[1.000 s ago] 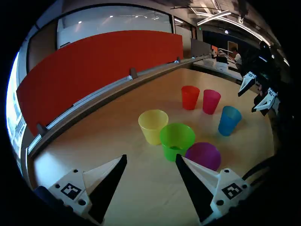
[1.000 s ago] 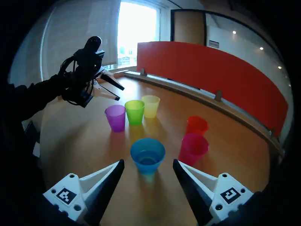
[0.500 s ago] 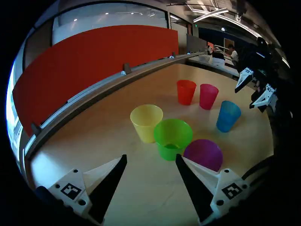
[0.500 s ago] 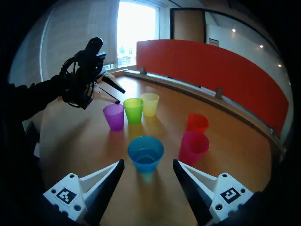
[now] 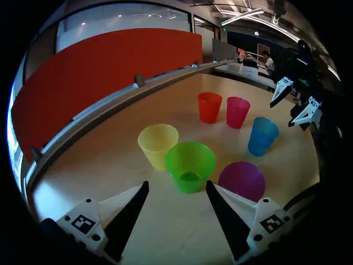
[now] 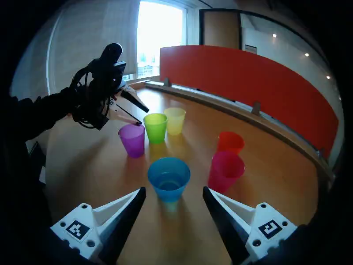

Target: Pour water

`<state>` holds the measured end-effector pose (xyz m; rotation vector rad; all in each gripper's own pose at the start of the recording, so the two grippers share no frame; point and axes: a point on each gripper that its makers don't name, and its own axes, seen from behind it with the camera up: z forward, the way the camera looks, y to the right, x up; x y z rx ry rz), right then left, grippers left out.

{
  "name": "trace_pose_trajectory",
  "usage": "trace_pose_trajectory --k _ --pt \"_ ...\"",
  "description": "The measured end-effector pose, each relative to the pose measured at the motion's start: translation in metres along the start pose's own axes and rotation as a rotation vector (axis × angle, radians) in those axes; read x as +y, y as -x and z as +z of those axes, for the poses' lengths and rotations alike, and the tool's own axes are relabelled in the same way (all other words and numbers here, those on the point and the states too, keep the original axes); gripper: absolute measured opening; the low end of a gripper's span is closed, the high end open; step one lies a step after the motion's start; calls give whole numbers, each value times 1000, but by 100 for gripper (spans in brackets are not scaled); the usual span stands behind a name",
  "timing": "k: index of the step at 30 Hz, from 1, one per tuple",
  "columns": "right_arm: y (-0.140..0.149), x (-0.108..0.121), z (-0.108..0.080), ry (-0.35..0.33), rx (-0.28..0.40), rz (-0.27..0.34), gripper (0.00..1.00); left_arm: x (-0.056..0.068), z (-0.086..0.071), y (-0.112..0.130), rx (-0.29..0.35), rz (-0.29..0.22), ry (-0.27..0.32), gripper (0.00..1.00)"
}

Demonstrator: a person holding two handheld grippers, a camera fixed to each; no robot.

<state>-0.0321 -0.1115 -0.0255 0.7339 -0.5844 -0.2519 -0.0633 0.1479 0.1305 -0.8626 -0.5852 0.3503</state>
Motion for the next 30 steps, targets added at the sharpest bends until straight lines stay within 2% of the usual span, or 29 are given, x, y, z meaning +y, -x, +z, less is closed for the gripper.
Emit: trace_pose_trajectory --k 15,30 --pt "4 5 2 -1 -4 5 100 17 19 -8 -9 10 58 96" --pt "6 8 5 -4 -8 8 100 25 37 -18 -27 33 85 96"
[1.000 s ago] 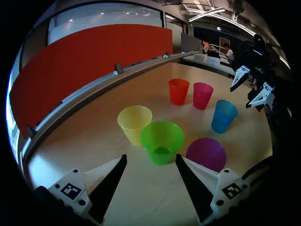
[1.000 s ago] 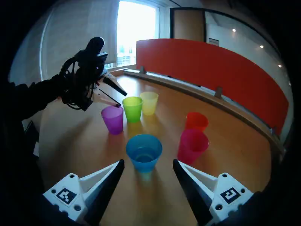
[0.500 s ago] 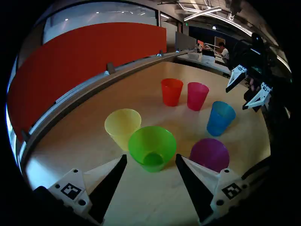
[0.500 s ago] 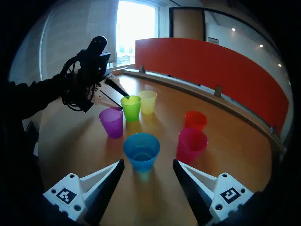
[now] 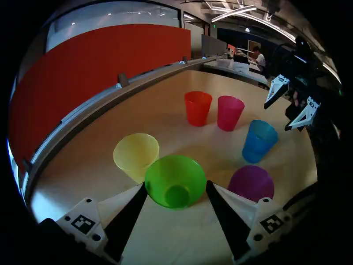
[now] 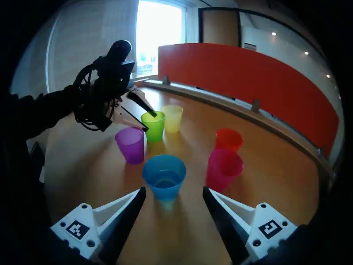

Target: Pour water

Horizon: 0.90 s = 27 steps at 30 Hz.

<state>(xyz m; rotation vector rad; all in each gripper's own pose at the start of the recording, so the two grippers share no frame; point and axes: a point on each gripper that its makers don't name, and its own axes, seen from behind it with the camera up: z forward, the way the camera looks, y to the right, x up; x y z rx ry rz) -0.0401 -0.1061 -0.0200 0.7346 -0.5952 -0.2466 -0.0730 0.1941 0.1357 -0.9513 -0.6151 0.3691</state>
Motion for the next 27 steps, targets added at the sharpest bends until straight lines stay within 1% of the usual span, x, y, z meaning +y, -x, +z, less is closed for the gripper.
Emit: trace_pose_trajectory --k 6,10,15,18,21,27 --pt "1 2 1 1 0 0 100 1 3 -2 -6 -2 8 95" --pt "2 2 1 -1 0 4 100 0 4 -3 -8 -12 5 88" --pt "1 2 0 0 1 -1 100 -1 6 -4 -1 -19 -2 87" --pt "1 2 1 -1 1 -1 100 0 7 -4 4 -18 0 87" --pt "1 2 1 -1 2 1 100 0 6 -7 19 -25 -4 87" --pt "-2 1 3 -4 7 3 100 -1 -2 -16 58 -45 -17 86"
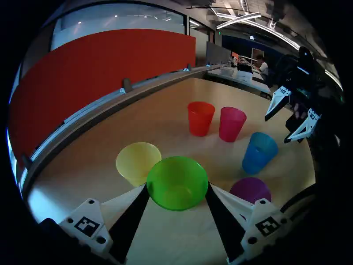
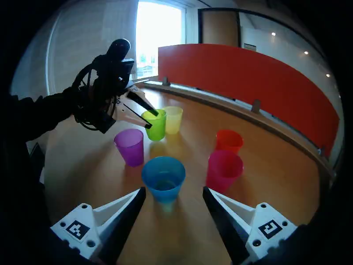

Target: Pour water

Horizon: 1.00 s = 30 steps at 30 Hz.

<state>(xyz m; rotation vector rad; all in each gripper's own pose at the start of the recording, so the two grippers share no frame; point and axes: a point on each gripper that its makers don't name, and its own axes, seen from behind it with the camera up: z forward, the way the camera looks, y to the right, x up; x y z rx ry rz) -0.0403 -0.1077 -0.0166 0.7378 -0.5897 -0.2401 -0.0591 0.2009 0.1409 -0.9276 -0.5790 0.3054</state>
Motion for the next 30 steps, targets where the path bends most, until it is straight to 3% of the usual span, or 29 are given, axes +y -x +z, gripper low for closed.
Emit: trace_pose_trajectory --k 16,30 --pt "5 -8 18 -34 -42 -32 100 -5 -26 -17 37 1 -30 87" --pt "11 -11 40 -66 -70 -45 100 -6 -33 -21 46 -1 -37 86"
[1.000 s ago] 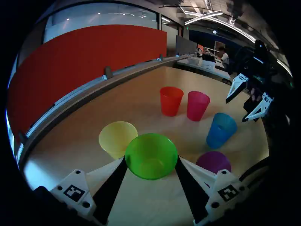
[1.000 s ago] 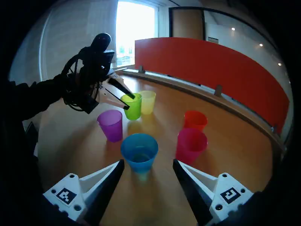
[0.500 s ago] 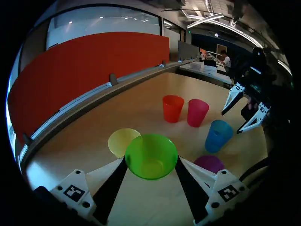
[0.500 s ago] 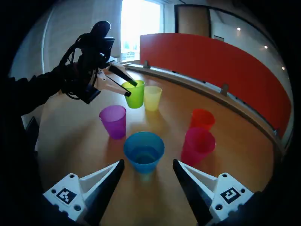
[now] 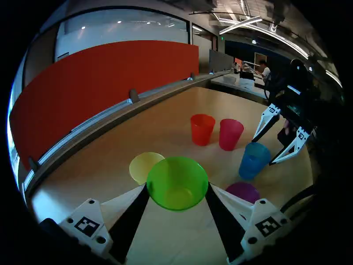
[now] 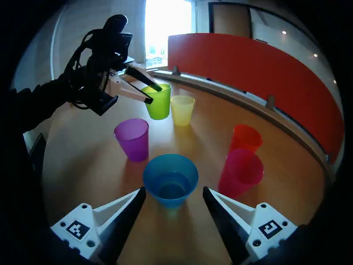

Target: Pour water

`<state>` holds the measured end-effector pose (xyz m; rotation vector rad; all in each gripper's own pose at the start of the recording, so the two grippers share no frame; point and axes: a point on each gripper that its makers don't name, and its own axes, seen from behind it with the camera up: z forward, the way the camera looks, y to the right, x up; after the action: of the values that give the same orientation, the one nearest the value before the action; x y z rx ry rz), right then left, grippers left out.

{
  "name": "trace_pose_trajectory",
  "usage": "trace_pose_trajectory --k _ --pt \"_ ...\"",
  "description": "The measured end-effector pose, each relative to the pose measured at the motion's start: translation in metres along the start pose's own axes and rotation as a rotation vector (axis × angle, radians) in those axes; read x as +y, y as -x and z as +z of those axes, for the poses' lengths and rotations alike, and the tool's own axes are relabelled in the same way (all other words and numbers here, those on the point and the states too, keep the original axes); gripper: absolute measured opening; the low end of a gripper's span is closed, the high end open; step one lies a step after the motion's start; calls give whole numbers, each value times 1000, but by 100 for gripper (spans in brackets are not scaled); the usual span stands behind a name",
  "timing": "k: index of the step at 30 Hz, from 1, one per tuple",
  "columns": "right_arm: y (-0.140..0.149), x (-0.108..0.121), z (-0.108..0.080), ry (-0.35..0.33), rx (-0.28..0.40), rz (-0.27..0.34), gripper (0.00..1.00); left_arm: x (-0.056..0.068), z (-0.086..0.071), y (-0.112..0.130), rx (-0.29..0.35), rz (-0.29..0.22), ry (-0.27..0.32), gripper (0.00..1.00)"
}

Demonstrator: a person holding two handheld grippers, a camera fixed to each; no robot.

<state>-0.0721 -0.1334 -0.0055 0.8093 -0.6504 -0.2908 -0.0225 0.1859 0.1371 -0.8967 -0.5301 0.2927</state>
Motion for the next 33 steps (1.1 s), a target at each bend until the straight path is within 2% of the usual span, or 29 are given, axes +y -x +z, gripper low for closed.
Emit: trace_pose_trajectory --k 19,25,33 --pt "-6 -3 21 -13 -10 -49 100 0 -8 -6 10 11 -10 86" --pt "-5 -4 23 -14 -6 -54 91 -2 -8 -5 14 3 -15 86" --pt "-6 -3 24 -8 22 -44 90 -1 -7 -4 20 -8 -16 86"
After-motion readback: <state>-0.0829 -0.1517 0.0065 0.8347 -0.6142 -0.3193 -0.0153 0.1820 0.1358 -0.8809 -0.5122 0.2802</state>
